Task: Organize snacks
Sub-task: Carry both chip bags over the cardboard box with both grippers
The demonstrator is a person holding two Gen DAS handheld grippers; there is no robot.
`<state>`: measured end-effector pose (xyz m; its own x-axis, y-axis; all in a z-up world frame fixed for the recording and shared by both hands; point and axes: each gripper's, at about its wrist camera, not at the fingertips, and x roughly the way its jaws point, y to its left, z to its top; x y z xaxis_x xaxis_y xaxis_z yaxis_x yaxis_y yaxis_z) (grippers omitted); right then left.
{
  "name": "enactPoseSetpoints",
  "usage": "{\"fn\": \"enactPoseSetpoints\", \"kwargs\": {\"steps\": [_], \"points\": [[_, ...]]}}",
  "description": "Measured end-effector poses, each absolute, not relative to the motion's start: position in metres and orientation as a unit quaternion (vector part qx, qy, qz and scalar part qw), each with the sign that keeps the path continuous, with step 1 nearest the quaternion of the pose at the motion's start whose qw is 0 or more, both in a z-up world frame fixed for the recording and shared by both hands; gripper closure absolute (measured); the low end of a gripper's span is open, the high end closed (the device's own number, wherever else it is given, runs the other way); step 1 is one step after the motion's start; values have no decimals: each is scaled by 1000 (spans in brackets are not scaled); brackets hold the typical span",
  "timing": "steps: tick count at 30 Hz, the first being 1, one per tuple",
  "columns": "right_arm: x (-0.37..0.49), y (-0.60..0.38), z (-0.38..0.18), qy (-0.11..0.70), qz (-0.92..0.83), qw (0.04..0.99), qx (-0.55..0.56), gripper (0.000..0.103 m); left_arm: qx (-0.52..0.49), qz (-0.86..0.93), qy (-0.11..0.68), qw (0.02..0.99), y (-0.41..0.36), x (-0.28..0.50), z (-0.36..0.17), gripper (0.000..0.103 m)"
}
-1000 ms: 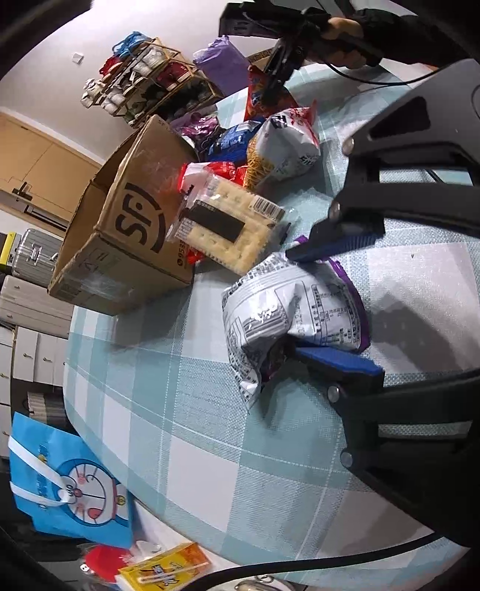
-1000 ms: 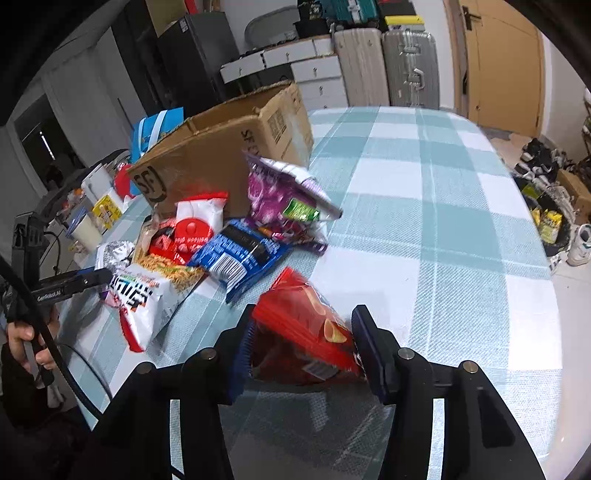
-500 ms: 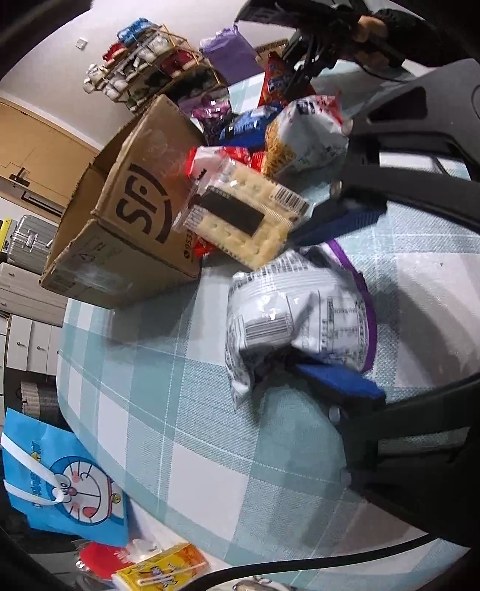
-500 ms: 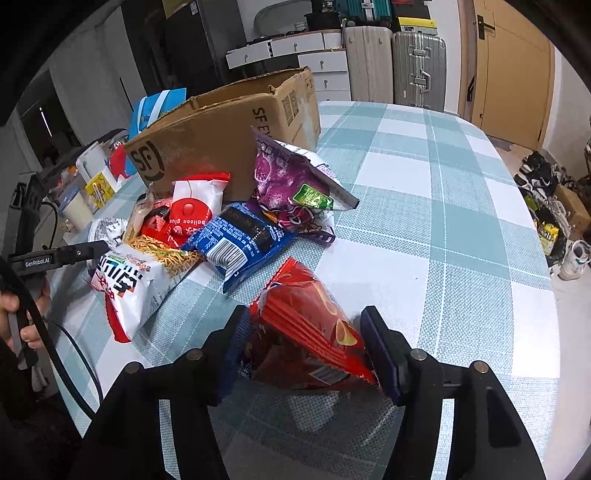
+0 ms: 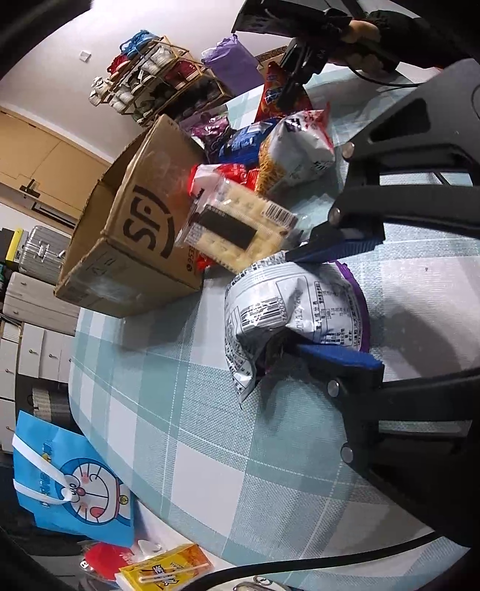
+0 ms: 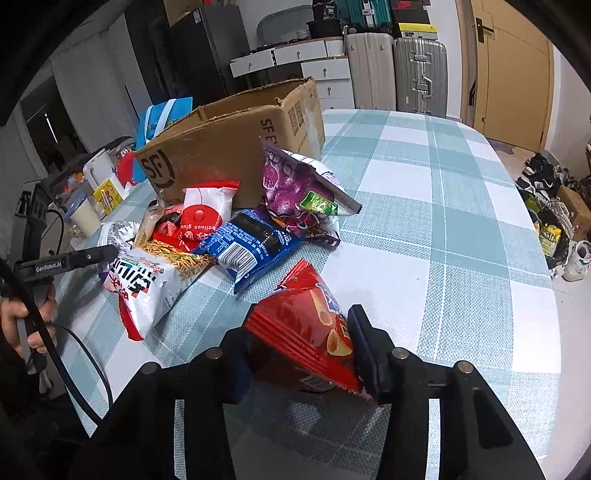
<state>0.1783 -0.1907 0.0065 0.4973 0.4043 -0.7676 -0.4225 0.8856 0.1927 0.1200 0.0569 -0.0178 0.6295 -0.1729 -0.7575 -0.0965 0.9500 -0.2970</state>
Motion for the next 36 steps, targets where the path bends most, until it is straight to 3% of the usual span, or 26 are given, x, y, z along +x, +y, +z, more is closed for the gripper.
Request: {"fn": "enactPoseSetpoints", "kwargs": {"steps": [12, 21, 36], "points": [[164, -196, 24, 411, 251, 876, 17, 60, -162, -25, 385, 908, 63, 94, 10, 66], [154, -190, 69, 358, 265, 895, 25, 60, -146, -39, 340, 928, 52, 88, 51, 66], [182, -156, 118, 313, 275, 908, 44, 60, -132, -69, 296, 943, 26, 124, 103, 66]]}}
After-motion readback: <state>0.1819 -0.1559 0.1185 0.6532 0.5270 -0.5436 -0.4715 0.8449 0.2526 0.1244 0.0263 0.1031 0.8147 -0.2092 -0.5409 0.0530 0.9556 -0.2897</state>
